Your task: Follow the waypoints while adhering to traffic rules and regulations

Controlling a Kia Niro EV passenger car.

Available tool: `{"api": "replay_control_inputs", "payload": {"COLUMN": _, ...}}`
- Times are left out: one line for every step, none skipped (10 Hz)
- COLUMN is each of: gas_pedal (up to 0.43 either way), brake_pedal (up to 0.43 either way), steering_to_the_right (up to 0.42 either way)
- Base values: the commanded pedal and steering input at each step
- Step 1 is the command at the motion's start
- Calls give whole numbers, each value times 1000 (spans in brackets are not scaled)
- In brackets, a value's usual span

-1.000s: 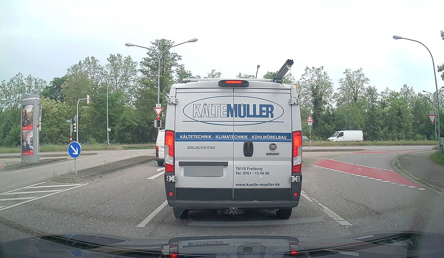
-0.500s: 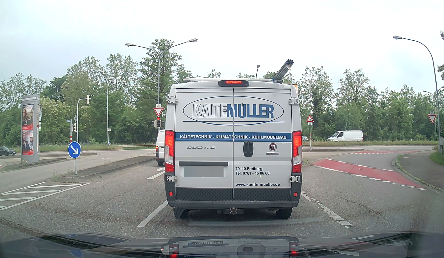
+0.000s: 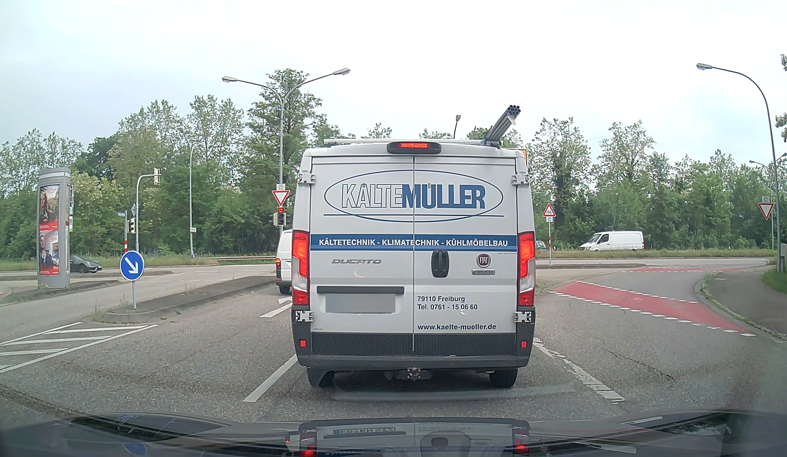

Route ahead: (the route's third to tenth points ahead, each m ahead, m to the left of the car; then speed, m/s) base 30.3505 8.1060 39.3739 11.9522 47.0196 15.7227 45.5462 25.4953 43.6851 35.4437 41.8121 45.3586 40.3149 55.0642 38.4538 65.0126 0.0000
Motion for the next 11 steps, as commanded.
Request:
{"api": "replay_control_inputs", "payload": {"gas_pedal": 0, "brake_pedal": 274, "steering_to_the_right": -2}}
{"api": "replay_control_inputs", "payload": {"gas_pedal": 0, "brake_pedal": 274, "steering_to_the_right": -2}}
{"api": "replay_control_inputs", "payload": {"gas_pedal": 0, "brake_pedal": 274, "steering_to_the_right": -2}}
{"api": "replay_control_inputs", "payload": {"gas_pedal": 0, "brake_pedal": 274, "steering_to_the_right": -2}}
{"api": "replay_control_inputs", "payload": {"gas_pedal": 0, "brake_pedal": 274, "steering_to_the_right": -2}}
{"api": "replay_control_inputs", "payload": {"gas_pedal": 0, "brake_pedal": 274, "steering_to_the_right": -2}}
{"api": "replay_control_inputs", "payload": {"gas_pedal": 0, "brake_pedal": 280, "steering_to_the_right": -2}}
{"api": "replay_control_inputs", "payload": {"gas_pedal": 0, "brake_pedal": 274, "steering_to_the_right": -2}}
{"api": "replay_control_inputs", "payload": {"gas_pedal": 0, "brake_pedal": 274, "steering_to_the_right": -2}}
{"api": "replay_control_inputs", "payload": {"gas_pedal": 0, "brake_pedal": 280, "steering_to_the_right": -2}}
{"api": "replay_control_inputs", "payload": {"gas_pedal": 0, "brake_pedal": 280, "steering_to_the_right": -2}}
